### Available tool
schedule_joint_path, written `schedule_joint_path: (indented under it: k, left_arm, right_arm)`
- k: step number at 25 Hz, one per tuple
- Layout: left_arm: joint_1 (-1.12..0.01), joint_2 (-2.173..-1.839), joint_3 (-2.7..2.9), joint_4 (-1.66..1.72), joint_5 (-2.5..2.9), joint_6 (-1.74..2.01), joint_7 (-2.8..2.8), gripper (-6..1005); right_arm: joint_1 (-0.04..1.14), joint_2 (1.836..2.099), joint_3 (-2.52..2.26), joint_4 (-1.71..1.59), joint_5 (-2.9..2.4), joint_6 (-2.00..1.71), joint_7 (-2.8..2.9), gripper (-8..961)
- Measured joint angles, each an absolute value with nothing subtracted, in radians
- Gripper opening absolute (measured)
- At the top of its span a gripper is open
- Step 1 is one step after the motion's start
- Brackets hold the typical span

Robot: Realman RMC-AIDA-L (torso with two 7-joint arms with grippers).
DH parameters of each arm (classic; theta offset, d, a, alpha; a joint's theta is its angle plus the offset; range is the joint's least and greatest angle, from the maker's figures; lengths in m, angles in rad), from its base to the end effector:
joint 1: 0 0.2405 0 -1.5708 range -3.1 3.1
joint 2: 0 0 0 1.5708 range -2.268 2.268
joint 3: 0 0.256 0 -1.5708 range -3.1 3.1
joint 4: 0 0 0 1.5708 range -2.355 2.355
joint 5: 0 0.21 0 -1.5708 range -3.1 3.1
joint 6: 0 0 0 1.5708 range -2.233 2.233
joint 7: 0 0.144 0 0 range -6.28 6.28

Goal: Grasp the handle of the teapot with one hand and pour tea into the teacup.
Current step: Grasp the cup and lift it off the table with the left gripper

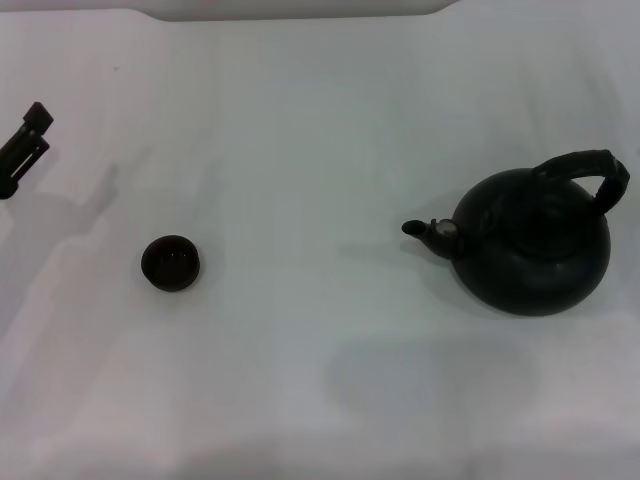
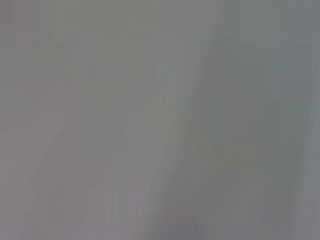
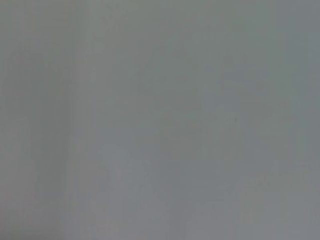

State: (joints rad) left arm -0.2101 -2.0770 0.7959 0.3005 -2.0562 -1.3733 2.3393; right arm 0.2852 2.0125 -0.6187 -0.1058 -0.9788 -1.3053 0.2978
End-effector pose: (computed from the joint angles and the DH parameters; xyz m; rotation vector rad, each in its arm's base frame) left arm -0.3608 0.2638 0.0191 -1.8107 -0.7103 -0.9264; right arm 0.3925 0.2754 0.0448 -1.6327 0.4514 0.5599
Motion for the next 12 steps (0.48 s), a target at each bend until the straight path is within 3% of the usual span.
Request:
schedule_joint_path:
  k: [12]
  left_arm:
    - [-0.213,-2.077,0.796,0.298,-2.057,-1.372,2.339,846]
  right_arm:
    - [0.286,2.014,-0.62,-0.106,-0.977,-1.306,0.299,876]
